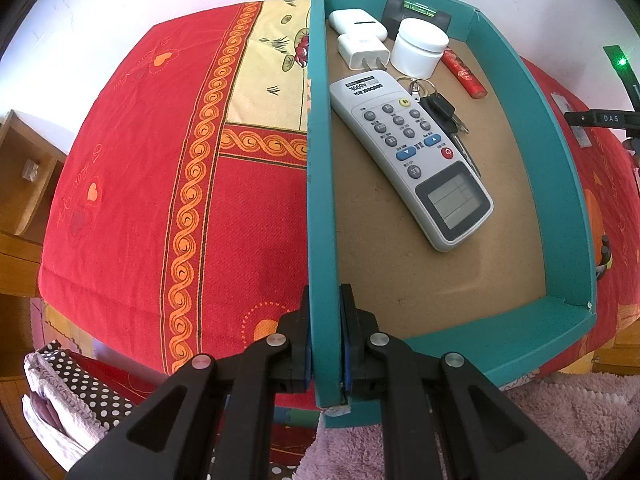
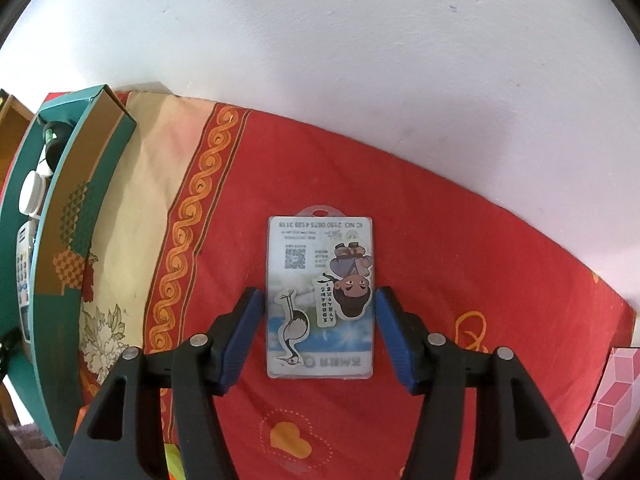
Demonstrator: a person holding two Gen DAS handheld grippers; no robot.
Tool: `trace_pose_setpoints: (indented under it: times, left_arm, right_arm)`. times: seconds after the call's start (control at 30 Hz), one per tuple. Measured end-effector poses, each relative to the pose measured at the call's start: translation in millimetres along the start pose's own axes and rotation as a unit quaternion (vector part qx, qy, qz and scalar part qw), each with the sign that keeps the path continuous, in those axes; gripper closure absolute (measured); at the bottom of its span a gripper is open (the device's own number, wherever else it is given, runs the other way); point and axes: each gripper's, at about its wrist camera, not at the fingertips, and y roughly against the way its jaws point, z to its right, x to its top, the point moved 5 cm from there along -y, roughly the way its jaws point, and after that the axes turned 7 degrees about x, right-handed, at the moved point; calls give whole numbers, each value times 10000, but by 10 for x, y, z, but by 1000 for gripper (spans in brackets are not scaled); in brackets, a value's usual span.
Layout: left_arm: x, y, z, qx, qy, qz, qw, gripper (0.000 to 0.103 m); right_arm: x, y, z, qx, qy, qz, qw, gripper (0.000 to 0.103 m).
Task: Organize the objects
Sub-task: 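Reach the right tool to the ID card and grasp it, then carry the ID card into the teal box and release it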
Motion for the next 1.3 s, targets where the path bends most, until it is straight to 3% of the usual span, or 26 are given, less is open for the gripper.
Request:
trace_pose_setpoints:
  times: [0.07,0.13,0.37,0.4,0.57,0.77,0.93,1.07,1.17,1.3]
  left_arm:
    - [0,0,0,-1,0,0,10000,94]
    - [0,0,1,-1,1,-1,10000,94]
    - [0,0,2,1,-1,-2,10000,94]
    - [0,0,2,2,0,-2,10000,94]
    - [-2,1,1,1,6,-3,10000,94]
    - [3,0,5,3,0,-2,10000,94]
    - [5,0,9,1,4,0,10000,94]
    - [0,-1,1,-4,9,5,10000,94]
    - [2,-2,2,-5,8,0,10000,94]
    - [1,-2,-1,-1,-5,-1,10000,94]
  right_arm:
    - [-9,18,-8,1,-51,41,10000,45]
    - [-273,36,-70,1,-119,80,9999,46]
    - [-320,181,-107,361,-623,368,9967,46]
    - [-376,294,33,396,-637,412,9963,46]
    - [-420,595,-169,608,-514,651,9947,46]
    - [-476,996,-760,979,-91,934,9908,46]
    - [-470,1117,-1341,1126,292,968,9885,46]
    - [-484,961,-1794,1331,370,882,9865,46]
    - [-516,776,-2117,1147,616,753,9886,46]
    - [-562,577,-2450,405,1206,634,9898,46]
